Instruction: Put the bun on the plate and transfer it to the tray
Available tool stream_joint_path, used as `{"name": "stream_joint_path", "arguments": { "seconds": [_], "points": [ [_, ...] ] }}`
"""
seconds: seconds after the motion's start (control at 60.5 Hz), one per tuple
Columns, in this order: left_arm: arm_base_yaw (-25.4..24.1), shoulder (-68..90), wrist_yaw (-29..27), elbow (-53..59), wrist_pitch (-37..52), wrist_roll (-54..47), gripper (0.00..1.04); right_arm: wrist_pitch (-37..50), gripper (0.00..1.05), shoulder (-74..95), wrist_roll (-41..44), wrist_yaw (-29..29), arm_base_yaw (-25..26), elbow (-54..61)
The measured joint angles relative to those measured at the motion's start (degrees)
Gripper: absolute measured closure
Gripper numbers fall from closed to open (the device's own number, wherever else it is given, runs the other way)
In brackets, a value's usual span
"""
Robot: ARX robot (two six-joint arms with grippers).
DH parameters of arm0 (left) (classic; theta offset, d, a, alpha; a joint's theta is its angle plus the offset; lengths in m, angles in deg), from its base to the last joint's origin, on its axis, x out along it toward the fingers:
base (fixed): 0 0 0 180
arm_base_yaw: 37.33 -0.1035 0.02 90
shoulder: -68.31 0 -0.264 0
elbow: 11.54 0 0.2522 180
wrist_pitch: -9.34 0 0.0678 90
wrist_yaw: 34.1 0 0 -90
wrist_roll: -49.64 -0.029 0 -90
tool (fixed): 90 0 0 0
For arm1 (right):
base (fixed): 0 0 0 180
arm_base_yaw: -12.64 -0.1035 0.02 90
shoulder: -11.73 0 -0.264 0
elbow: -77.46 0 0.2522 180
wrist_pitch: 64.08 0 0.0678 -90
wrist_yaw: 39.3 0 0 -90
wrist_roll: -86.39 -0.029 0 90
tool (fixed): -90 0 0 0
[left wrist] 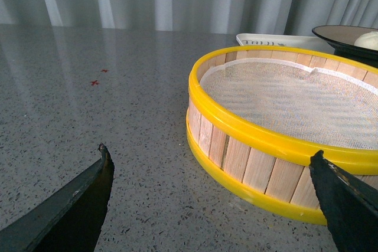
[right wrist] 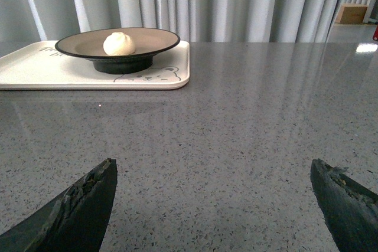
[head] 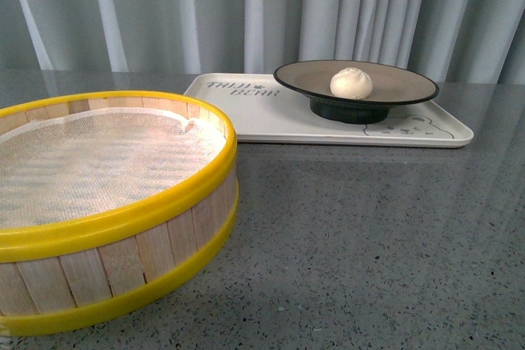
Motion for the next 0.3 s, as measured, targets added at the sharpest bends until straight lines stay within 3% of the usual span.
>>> {"name": "stream_joint_path", "arguments": {
  "seconds": [0.298],
  "points": [
    [0.0, 0.0, 0.0, 0.0, 0.0, 0.0, 0.07, 0.0, 0.09, 0.0, 0.0, 0.0, 0.0, 0.0]
  ]
}}
